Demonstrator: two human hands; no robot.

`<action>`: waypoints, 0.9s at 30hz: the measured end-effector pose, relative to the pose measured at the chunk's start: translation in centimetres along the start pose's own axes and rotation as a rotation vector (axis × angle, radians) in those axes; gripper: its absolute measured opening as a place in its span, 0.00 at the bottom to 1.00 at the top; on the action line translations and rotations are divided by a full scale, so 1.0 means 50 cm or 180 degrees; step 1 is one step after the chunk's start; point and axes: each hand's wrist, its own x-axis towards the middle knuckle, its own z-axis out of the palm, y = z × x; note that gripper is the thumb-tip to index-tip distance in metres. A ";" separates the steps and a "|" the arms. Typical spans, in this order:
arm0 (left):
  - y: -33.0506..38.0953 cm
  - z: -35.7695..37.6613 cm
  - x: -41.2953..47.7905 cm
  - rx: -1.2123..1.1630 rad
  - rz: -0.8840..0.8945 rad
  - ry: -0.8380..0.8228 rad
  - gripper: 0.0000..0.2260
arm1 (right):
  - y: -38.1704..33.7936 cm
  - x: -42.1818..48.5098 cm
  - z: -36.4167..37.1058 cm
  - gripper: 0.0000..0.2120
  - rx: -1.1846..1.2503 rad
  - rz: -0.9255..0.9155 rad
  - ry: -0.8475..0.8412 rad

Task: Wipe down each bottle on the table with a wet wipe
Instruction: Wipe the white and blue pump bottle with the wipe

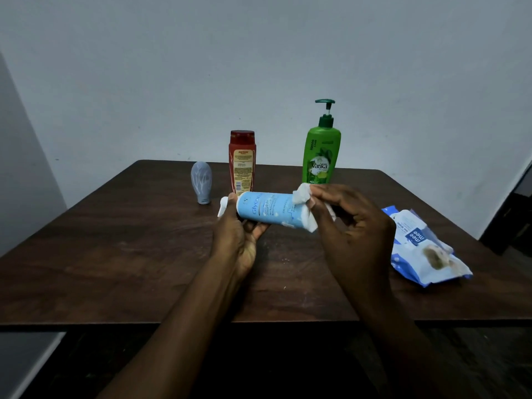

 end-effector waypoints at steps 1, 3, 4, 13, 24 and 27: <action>0.001 0.001 0.000 -0.0043 -0.0017 0.0009 0.09 | 0.001 0.005 0.003 0.08 0.0046 0.0055 0.0059; 0.008 0.002 0.002 -0.0135 -0.0051 0.0033 0.11 | 0.006 0.010 0.011 0.09 0.0108 0.0194 0.0149; 0.012 0.003 0.003 -0.0188 -0.0056 0.0053 0.13 | 0.012 0.008 0.014 0.08 0.0099 0.0250 0.0157; 0.028 0.007 0.017 -0.0316 0.0035 0.0085 0.10 | 0.010 -0.033 0.022 0.09 -0.0031 0.0220 0.0064; 0.020 0.003 0.018 -0.0212 0.0050 0.0122 0.17 | 0.007 0.009 0.022 0.08 -0.0095 -0.0013 -0.0162; 0.020 0.005 0.017 -0.0186 0.0018 0.0116 0.13 | 0.011 0.023 0.021 0.09 -0.0078 0.0080 -0.0063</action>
